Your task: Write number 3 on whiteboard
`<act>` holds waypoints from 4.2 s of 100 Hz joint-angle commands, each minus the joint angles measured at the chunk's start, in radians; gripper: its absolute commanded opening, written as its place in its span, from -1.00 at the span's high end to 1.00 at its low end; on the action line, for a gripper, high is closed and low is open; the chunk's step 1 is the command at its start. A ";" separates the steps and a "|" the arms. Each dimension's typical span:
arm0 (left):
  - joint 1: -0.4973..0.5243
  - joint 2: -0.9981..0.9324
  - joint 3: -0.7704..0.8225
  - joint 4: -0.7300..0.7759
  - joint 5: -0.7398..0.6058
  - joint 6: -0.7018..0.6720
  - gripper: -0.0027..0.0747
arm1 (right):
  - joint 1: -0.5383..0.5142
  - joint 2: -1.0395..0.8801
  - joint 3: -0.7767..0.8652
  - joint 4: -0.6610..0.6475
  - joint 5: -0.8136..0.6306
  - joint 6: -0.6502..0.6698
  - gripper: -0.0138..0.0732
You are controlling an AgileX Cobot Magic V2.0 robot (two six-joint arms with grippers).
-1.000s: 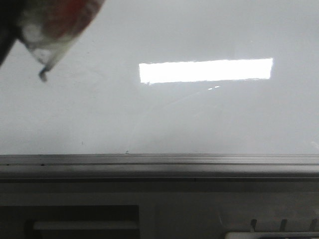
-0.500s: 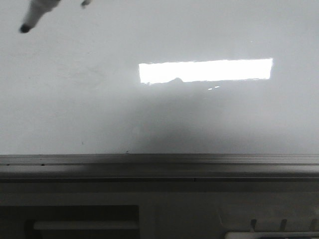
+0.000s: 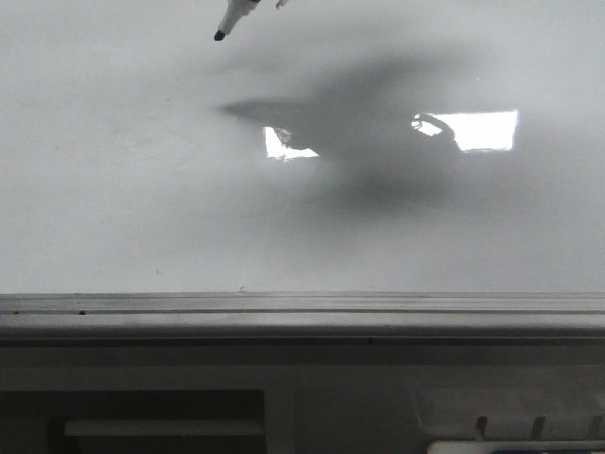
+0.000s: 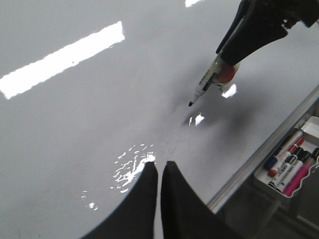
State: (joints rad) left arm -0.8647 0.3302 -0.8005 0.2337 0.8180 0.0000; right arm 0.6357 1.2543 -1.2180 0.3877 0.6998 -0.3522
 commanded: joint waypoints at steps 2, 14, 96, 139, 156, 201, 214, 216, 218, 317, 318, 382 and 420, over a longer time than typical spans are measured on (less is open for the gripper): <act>-0.005 0.012 -0.013 -0.022 -0.110 -0.013 0.99 | -0.005 -0.017 -0.037 0.009 -0.100 0.009 0.79; -0.005 0.012 -0.009 -0.031 -0.110 -0.013 0.99 | -0.005 -0.015 -0.037 -0.012 -0.152 0.013 0.79; -0.005 0.014 -0.009 -0.080 -0.153 -0.013 0.99 | -0.052 0.021 -0.037 -0.227 -0.097 0.198 0.79; -0.005 0.014 -0.009 -0.116 -0.157 -0.013 0.99 | -0.070 -0.019 -0.037 -0.494 0.053 0.404 0.79; -0.005 0.014 -0.009 -0.116 -0.157 -0.011 0.99 | -0.070 -0.056 -0.037 -0.489 0.114 0.407 0.79; -0.005 0.014 -0.009 -0.120 -0.159 -0.011 0.99 | -0.016 -0.036 0.023 -0.388 -0.017 0.407 0.79; -0.005 0.014 -0.009 -0.120 -0.160 -0.011 0.99 | -0.015 -0.036 0.023 -0.366 -0.022 0.407 0.79; -0.005 0.014 -0.009 -0.120 -0.160 -0.011 0.99 | -0.015 -0.036 0.023 -0.363 -0.022 0.407 0.79; -0.005 0.014 -0.009 -0.120 -0.160 -0.011 0.99 | -0.015 -0.036 0.023 -0.359 -0.022 0.407 0.79; -0.005 0.014 -0.009 -0.122 -0.160 -0.011 0.99 | 0.007 -0.036 0.083 -0.252 -0.005 0.415 0.79; -0.005 0.014 -0.009 -0.122 -0.160 -0.011 0.99 | 0.018 -0.030 0.083 -0.252 -0.007 0.415 0.79; -0.005 0.029 -0.009 -0.216 -0.167 -0.011 0.95 | 0.190 -0.205 -0.157 -0.243 0.118 0.336 0.79; -0.007 0.303 -0.080 -0.808 -0.128 0.490 -0.09 | 0.203 -0.242 -0.250 -0.243 0.393 0.093 0.79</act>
State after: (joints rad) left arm -0.8647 0.5569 -0.8150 -0.3881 0.7175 0.3013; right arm 0.8400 0.9993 -1.4597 0.1427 1.0459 -0.1658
